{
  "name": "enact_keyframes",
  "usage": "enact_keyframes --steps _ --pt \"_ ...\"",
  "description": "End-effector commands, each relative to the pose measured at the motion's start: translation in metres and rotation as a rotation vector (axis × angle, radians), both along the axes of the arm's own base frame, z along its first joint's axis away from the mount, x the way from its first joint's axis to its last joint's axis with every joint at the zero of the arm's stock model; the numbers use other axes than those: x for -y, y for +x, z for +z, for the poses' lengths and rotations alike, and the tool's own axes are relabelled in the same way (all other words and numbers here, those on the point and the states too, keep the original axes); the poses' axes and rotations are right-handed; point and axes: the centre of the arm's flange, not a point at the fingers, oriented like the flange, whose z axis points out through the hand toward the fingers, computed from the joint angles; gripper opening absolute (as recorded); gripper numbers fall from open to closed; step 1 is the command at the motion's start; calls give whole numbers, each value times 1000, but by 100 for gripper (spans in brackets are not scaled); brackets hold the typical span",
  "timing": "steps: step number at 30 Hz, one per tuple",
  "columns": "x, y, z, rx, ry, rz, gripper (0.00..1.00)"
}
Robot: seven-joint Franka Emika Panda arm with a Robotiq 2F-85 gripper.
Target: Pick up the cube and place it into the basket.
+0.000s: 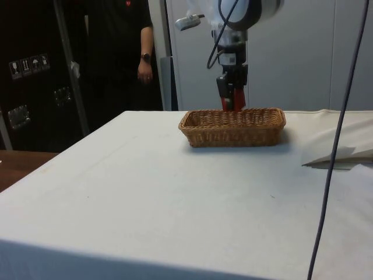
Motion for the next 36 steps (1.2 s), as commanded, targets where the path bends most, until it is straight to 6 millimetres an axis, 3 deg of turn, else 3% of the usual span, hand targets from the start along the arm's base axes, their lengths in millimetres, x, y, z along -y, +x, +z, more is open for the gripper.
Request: enact_keyframes --steps 1,18,36 --pt "-1 0 -1 5 10 4 2" --pt "2 2 -6 -9 0 3 2" --pt "-2 3 -30 37 -21 -10 2"
